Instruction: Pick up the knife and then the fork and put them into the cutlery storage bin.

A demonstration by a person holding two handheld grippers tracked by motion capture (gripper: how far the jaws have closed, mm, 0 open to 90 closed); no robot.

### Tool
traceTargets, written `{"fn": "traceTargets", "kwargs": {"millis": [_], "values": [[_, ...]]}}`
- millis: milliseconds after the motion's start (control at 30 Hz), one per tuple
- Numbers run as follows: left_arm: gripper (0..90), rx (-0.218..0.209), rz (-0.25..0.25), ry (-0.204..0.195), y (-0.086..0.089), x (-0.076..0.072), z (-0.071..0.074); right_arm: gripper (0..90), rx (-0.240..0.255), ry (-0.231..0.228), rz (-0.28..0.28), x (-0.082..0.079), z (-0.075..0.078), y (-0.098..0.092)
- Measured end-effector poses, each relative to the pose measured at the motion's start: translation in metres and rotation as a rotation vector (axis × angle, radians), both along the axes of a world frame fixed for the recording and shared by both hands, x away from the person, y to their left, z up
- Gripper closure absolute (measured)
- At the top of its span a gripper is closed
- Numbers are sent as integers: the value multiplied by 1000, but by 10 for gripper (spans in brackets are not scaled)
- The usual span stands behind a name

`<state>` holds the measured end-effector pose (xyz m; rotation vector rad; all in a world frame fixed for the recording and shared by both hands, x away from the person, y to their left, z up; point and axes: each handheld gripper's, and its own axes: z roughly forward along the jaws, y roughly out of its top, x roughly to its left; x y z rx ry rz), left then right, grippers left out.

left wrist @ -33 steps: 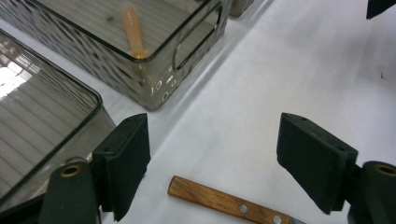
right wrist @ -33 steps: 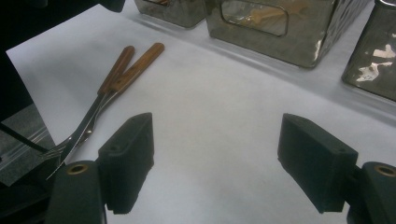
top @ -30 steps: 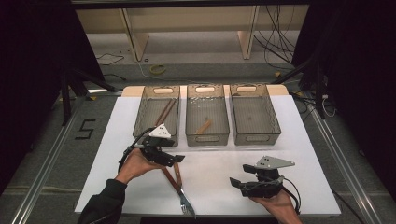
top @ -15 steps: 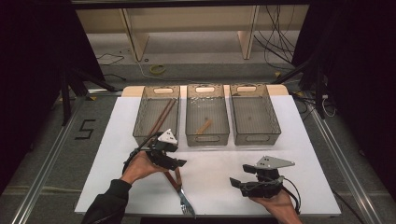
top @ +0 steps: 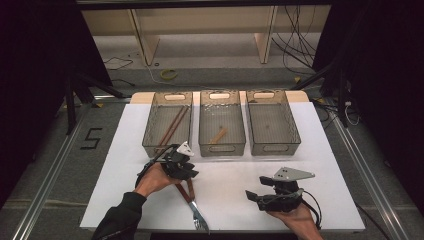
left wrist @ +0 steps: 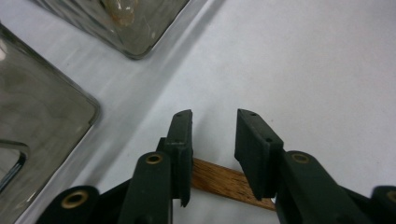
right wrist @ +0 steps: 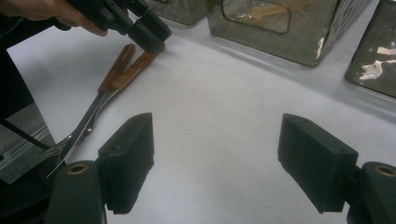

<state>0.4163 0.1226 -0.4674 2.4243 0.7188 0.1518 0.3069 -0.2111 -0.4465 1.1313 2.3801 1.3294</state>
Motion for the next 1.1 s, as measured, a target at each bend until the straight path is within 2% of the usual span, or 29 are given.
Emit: {"fn": "traceTargets", "kwargs": {"millis": [167, 267, 367, 433, 567, 667, 867, 933, 1100], "values": [[761, -7, 13, 2, -2, 3, -3, 279, -2, -2, 3, 0, -1, 0], [805, -1, 8, 6, -4, 5, -6, 279, -1, -2, 3, 0, 0, 0], [835, 24, 2, 7, -5, 6, -10, 279, -3, -2, 4, 0, -1, 0], [848, 17, 4, 13, -4, 7, -11, 279, -5, 2, 4, 1, -1, 0], [860, 15, 0, 19, -3, 8, -11, 279, -8, 2, 5, 1, -1, 1], [873, 28, -8, 17, -4, 7, -10, 279, -10, 3, 6, 1, -1, 2], [885, 47, -11, 38, 1, 5, -8, 279, -7, -3, 5, 0, -1, 1], [885, 67, -15, 44, 3, 4, -7, 279, -8, -4, 5, 0, -1, 1], [884, 87, -5, 62, 17, -1, -6, 279, -7, -6, 4, 0, 0, 1]]}}
